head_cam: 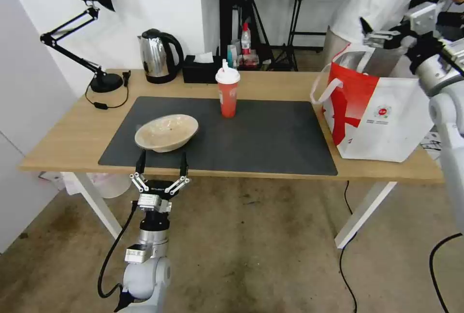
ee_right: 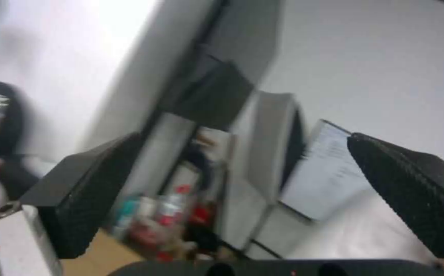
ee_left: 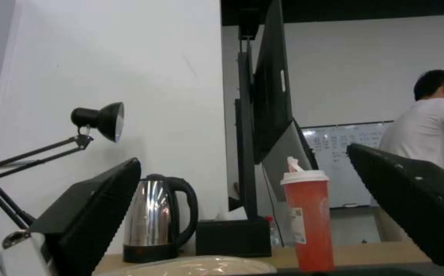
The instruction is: Pick up the trash from the table and place it into the takeout bag.
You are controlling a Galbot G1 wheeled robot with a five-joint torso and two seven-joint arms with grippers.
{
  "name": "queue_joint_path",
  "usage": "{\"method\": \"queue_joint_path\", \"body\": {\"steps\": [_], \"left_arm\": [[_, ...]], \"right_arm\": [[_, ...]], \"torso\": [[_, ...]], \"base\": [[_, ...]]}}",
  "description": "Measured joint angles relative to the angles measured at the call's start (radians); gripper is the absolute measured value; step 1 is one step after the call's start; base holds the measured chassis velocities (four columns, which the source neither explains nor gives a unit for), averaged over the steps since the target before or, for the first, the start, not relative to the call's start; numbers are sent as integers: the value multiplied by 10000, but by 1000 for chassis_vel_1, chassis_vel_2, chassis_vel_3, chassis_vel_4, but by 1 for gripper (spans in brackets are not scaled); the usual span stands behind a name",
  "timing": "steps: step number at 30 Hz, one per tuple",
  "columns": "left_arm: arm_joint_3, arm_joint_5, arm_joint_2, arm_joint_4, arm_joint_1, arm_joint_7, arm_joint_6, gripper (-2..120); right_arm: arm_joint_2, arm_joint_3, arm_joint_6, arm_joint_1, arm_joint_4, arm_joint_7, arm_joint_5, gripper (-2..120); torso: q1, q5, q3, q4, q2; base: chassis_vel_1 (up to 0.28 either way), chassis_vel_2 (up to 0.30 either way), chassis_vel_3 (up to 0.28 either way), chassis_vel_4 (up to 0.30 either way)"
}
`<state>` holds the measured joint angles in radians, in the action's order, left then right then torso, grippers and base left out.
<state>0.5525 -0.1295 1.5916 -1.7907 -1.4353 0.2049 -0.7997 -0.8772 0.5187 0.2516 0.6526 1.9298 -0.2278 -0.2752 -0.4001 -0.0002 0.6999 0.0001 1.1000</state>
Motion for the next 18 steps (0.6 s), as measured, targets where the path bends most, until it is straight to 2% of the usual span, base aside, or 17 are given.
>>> {"method": "queue_joint_path", "body": {"steps": [9,18], "left_arm": [[7,1,0,-12,8,0,0,100],[9,8,-2,-76,58,-1,0,100]], "right_arm": [[-379,-929,-482,1772,939,19,-176,100],[-1034,-1054,-1486,3509,1224,203,252,100]], "torso": [[0,2,0,-2,0],[0,2,0,-1,0]], "base": [[0,0,0,0],[0,0,0,0]]}}
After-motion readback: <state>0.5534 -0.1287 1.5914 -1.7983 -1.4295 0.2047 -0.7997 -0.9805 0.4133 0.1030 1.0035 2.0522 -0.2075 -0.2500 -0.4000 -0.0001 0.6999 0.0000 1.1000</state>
